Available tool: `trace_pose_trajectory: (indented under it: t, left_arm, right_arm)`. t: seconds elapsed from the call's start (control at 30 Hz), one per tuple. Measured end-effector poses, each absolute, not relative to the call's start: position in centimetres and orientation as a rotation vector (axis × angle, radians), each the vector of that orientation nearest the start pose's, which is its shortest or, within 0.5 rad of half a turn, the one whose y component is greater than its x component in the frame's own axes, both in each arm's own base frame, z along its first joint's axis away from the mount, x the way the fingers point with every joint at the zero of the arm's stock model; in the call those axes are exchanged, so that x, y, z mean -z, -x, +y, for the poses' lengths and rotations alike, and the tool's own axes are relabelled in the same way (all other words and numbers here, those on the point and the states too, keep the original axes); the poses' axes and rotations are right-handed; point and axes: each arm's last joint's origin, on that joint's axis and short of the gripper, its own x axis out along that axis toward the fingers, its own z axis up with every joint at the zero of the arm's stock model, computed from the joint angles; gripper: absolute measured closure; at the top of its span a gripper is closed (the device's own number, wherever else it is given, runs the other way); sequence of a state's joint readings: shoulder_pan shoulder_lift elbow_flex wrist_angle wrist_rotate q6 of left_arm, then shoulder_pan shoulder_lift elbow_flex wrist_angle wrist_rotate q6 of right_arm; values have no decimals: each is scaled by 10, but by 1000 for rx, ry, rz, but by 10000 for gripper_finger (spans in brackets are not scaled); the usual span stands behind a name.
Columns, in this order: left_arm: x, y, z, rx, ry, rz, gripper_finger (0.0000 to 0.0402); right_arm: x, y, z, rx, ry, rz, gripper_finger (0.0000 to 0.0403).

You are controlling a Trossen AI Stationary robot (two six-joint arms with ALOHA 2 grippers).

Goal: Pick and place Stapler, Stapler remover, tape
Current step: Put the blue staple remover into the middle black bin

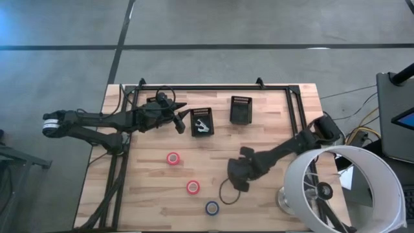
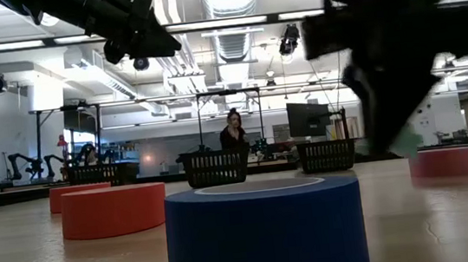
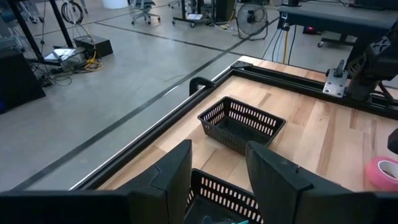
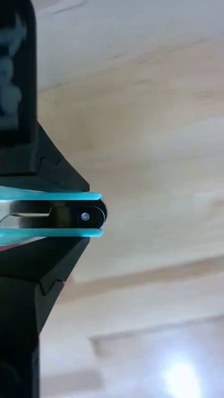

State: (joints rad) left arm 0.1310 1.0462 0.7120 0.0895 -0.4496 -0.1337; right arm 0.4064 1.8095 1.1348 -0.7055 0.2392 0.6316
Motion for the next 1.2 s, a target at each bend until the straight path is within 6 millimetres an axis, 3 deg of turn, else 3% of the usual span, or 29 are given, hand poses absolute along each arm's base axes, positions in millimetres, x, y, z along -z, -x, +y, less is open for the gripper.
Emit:
trace_pose_trajectory:
  t: [0.3,0.63,0.77,0.93,1.07,1.2]
  left_arm:
    - [-285,-226,42,-591,92,207,245]
    - [-281,-226,42,-591,91,220,245]
    - [-280,-226,42,-591,90,222,245]
    - [-280,-226,42,-591,90,222,245]
    - [-279,-225,42,-592,95,231,245]
    - [-275,-224,42,-594,110,269,245]
  right_arm:
    - [-183,-348,73,288,70,1071,314]
    - [-204,-391,2,363,99,660,299]
    - [-196,-398,-22,410,106,622,307]
    - [-166,-406,-46,452,105,665,305]
    - [-144,-410,-54,464,104,718,289]
    - [-142,-413,-54,430,110,720,272]
